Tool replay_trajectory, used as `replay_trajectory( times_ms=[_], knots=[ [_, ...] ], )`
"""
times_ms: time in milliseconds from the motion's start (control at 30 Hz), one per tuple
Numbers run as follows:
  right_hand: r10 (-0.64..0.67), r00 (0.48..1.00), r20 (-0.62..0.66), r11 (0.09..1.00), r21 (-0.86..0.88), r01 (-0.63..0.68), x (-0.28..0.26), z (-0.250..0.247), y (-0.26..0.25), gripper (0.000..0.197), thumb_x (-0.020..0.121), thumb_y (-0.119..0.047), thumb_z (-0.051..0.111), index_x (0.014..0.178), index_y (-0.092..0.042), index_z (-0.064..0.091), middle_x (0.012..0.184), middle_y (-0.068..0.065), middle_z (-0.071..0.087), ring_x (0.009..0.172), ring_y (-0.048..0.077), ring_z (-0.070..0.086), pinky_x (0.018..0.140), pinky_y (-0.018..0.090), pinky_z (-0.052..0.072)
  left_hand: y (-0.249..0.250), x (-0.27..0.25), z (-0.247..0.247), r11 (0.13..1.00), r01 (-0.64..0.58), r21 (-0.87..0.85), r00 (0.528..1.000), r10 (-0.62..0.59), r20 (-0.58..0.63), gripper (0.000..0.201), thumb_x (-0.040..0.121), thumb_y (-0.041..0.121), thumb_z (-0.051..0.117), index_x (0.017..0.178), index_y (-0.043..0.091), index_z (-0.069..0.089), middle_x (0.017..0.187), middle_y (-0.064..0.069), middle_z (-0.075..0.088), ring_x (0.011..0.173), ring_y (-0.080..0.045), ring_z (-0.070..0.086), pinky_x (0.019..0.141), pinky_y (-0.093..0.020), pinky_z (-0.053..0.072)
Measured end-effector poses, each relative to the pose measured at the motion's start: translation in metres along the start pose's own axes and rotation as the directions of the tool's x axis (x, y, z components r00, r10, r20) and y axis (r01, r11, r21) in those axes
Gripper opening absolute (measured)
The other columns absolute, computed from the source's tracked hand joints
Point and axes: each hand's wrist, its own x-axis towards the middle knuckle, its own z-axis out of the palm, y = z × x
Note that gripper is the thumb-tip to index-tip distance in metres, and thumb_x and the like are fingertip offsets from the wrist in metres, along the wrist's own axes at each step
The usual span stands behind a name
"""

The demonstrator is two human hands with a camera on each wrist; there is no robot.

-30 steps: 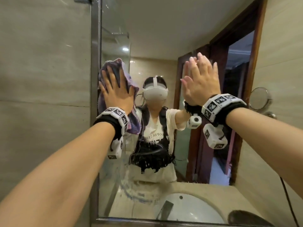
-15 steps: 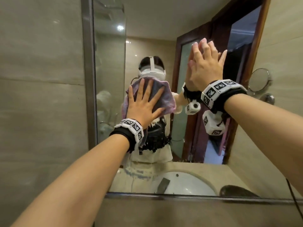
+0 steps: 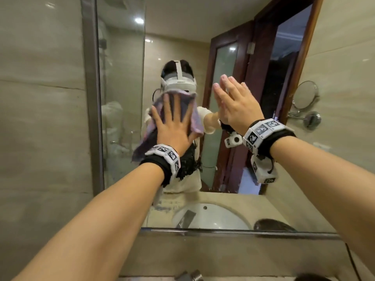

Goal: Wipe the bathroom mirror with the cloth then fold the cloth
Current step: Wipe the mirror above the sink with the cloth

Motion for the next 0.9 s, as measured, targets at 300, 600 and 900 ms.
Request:
replay_trajectory(
  times_ms=[300,600,900],
  knots=[
    [0.115,0.992,-0.058,0.992,0.052,-0.112,-0.001,0.002,-0.018,0.054,0.085,-0.011,0.048,0.138,-0.008,0.041,0.146,0.018,0.037,0.134,0.037,0.036,0.109,0.054,0.029,-0.013,-0.02,0.021,0.946,-0.321,0.03,0.943,0.317,0.101,0.08,0.086,0.068,0.033,0.143,0.04,-0.016,0.157,-0.005,-0.015,0.142,-0.031,-0.019,0.101,-0.061,-0.025],
    [0.17,0.985,-0.009,0.983,0.074,-0.169,-0.003,0.002,-0.026,0.051,0.093,-0.014,0.039,0.143,-0.008,0.031,0.152,0.016,0.025,0.141,0.034,0.022,0.114,0.053,0.017,-0.102,-0.071,0.037,0.941,0.32,-0.111,0.947,-0.318,0.037,0.105,0.079,0.065,0.05,0.148,0.013,-0.009,0.156,-0.021,-0.005,0.143,-0.04,-0.004,0.112,-0.061,0.0],
    [0.18,0.983,0.035,0.982,0.059,-0.182,-0.004,0.004,-0.025,0.054,0.094,-0.017,0.036,0.147,-0.011,0.024,0.155,0.012,0.018,0.144,0.03,0.016,0.116,0.049,0.01,-0.027,-0.055,0.031,0.98,0.198,-0.025,0.978,-0.195,0.077,0.1,0.081,0.074,0.023,0.139,0.016,-0.034,0.153,-0.025,-0.014,0.14,-0.047,-0.008,0.104,-0.07,-0.005]
  ],
)
